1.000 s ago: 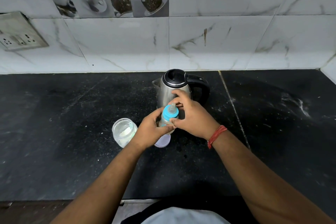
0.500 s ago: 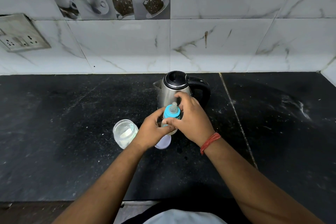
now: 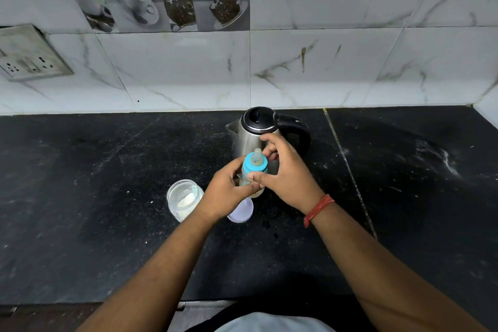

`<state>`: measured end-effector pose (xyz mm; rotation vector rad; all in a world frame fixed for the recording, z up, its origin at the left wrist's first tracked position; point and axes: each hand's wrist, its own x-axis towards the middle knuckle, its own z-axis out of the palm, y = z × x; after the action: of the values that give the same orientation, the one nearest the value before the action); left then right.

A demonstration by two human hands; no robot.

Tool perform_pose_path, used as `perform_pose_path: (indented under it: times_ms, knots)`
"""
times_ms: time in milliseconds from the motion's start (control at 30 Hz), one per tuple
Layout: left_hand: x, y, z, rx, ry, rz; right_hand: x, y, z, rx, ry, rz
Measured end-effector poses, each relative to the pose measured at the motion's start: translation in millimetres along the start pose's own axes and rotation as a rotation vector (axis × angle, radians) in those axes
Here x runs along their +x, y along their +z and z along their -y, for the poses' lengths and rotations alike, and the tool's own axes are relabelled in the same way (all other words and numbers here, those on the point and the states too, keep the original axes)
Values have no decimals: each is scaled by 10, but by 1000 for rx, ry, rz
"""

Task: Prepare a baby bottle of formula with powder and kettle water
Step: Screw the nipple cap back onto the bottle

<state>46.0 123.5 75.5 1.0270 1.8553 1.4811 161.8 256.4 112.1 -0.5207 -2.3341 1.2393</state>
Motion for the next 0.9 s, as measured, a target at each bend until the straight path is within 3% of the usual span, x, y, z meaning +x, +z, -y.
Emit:
perform_pose_path:
  times_ms: [133,333,633,900]
  knots:
    - [18,10,-2,8,-1,-5,-19,70,-12,1,-6,-63]
    - [41,6,41,12,-22,-17,58,-207,-105,146,-6,218]
    - [31,23,-9,48,-14,-4,30,0,-66,137,-4,15]
    - [49,18,-61,18,-15,8,129,-276,-79,198,27,300]
